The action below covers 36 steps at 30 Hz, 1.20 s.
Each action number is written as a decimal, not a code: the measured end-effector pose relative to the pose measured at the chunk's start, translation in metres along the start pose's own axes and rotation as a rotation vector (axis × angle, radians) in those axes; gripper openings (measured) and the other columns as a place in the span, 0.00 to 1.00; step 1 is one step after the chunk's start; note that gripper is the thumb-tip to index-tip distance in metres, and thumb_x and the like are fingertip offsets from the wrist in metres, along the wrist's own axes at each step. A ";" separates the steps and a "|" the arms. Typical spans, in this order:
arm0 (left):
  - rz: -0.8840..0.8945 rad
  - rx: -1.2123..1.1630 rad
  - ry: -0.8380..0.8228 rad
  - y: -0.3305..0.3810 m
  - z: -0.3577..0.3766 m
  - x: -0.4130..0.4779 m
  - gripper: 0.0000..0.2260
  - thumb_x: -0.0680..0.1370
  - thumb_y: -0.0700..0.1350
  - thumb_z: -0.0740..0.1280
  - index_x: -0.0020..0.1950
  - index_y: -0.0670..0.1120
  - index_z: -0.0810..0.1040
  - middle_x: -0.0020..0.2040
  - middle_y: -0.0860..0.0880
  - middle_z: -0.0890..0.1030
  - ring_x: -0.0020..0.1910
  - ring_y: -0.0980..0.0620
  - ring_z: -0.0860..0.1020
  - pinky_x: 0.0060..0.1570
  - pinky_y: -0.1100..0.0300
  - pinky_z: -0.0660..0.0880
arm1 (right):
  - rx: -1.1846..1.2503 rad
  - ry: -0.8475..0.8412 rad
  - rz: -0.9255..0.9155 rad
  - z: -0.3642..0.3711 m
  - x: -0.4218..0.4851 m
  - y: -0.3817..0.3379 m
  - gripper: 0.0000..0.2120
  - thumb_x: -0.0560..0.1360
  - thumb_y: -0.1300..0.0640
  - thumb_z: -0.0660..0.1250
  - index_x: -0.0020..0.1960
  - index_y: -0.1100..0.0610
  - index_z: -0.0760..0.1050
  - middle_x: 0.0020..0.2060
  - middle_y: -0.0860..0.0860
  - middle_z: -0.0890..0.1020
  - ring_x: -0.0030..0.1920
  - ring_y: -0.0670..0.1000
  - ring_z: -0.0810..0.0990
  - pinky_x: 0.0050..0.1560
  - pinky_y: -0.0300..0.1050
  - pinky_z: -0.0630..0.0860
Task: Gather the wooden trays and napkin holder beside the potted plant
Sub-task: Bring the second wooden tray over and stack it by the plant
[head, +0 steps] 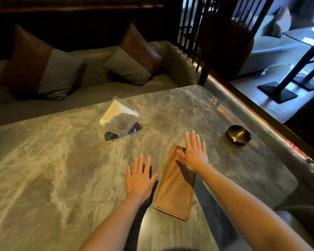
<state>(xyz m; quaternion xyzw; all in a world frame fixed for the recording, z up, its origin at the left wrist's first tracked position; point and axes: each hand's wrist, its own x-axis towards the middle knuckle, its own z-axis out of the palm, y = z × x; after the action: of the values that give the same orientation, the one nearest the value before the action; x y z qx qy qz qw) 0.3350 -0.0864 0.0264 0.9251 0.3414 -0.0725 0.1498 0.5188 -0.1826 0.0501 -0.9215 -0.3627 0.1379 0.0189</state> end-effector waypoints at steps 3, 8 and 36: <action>0.008 0.028 -0.065 0.014 0.016 -0.005 0.30 0.79 0.61 0.46 0.75 0.50 0.38 0.77 0.46 0.41 0.76 0.48 0.41 0.74 0.46 0.44 | 0.004 -0.036 0.029 0.006 0.001 0.022 0.35 0.79 0.39 0.46 0.75 0.55 0.31 0.76 0.57 0.35 0.76 0.58 0.36 0.75 0.57 0.40; -0.086 0.065 -0.070 0.026 0.026 -0.013 0.32 0.78 0.63 0.47 0.75 0.46 0.46 0.74 0.44 0.60 0.73 0.45 0.60 0.70 0.47 0.57 | 0.010 -0.059 0.044 0.016 0.004 0.042 0.34 0.79 0.40 0.47 0.75 0.54 0.34 0.76 0.58 0.36 0.76 0.59 0.38 0.75 0.58 0.44; -0.489 -0.502 -0.124 0.041 0.050 -0.061 0.25 0.74 0.55 0.67 0.64 0.44 0.63 0.59 0.42 0.77 0.56 0.42 0.77 0.51 0.49 0.76 | 0.309 -0.262 0.302 0.033 0.019 0.051 0.42 0.66 0.40 0.72 0.68 0.61 0.58 0.67 0.63 0.68 0.68 0.63 0.65 0.63 0.58 0.70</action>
<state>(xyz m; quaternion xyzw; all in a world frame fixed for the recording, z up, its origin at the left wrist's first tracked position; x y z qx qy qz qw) 0.3141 -0.1690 0.0031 0.7443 0.5501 -0.0761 0.3710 0.5571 -0.2099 0.0066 -0.9256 -0.1948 0.3114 0.0913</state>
